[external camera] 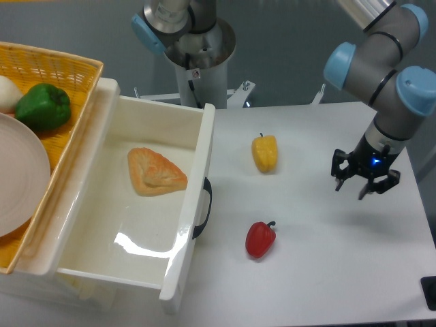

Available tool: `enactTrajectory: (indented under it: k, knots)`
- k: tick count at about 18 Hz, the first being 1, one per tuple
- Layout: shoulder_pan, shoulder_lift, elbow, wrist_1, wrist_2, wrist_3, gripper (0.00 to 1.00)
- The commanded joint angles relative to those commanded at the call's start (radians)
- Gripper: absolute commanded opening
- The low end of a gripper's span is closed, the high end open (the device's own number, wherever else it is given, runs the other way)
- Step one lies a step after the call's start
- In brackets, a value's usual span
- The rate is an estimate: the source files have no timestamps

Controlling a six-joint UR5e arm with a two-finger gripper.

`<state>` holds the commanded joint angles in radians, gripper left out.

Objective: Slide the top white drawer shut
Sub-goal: 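Lower the gripper against the drawer's front panel beside the handle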

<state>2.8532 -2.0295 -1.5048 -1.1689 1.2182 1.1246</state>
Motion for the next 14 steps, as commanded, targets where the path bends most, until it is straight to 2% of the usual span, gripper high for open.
enactTrajectory:
  k: [5,10,14]
  knots:
    - [-0.020,0.008,-0.011,0.003,-0.071,-0.109,0.32]
    - [-0.064,0.009,-0.011,0.003,-0.100,-0.222,0.08]
    - [-0.097,0.008,-0.011,0.003,-0.126,-0.242,0.02]
